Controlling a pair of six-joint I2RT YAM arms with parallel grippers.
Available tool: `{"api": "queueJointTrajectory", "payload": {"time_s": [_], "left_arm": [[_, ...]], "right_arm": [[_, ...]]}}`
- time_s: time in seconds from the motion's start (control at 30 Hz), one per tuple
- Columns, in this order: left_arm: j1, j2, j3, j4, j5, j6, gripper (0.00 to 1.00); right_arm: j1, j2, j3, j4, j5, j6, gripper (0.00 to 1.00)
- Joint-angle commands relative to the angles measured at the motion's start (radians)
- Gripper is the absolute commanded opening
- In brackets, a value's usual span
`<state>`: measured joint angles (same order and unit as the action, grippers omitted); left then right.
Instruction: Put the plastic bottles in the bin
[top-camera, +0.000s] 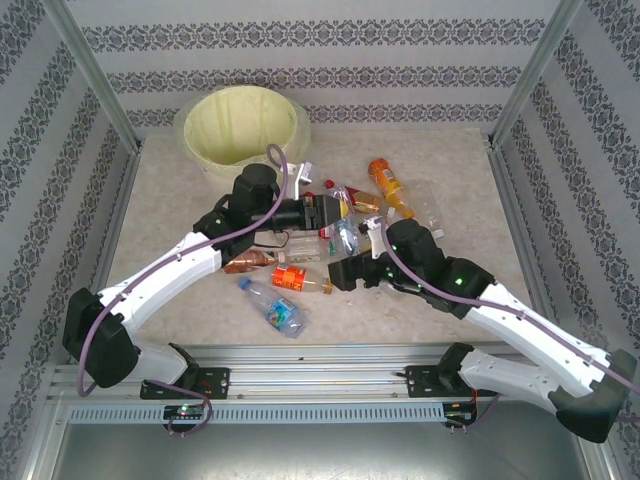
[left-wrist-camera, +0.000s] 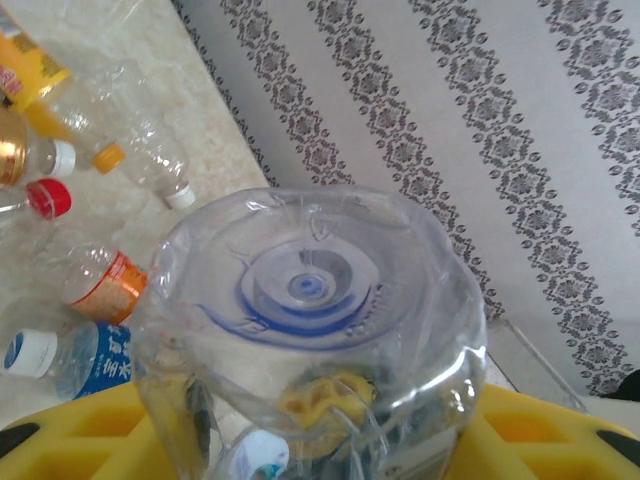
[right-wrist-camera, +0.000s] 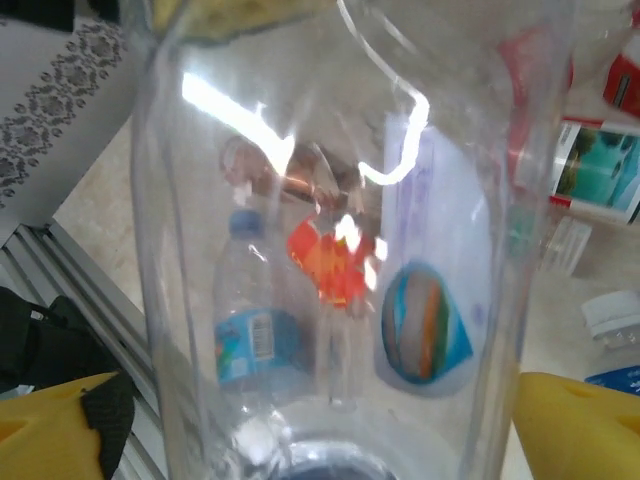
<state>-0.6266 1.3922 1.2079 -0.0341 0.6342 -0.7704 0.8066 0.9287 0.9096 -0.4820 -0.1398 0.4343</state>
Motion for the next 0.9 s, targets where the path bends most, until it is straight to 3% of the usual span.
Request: {"api": "queueJointTrajectory", "payload": {"time_s": [0.0,0.37,0.87], "left_arm": [[0.005,0.024,0.1,-0.104,-0.016,0.075,0.55],[0.057,0.168,0.534,-0.479,-0.112,0.299,0.55],[0.204,0.367,1.069,-0.816,-0.338,0.507,0.55]], "right_arm": [[-0.008,-0.059,0.025,-0.02,0.05,-0.028,0.98],[-0.008,-0.284,0.122,0.049,0.189,-0.08,0.98],[-0.009,-0.233,0.263,0.181,0.119,-0.173,0.98]]}}
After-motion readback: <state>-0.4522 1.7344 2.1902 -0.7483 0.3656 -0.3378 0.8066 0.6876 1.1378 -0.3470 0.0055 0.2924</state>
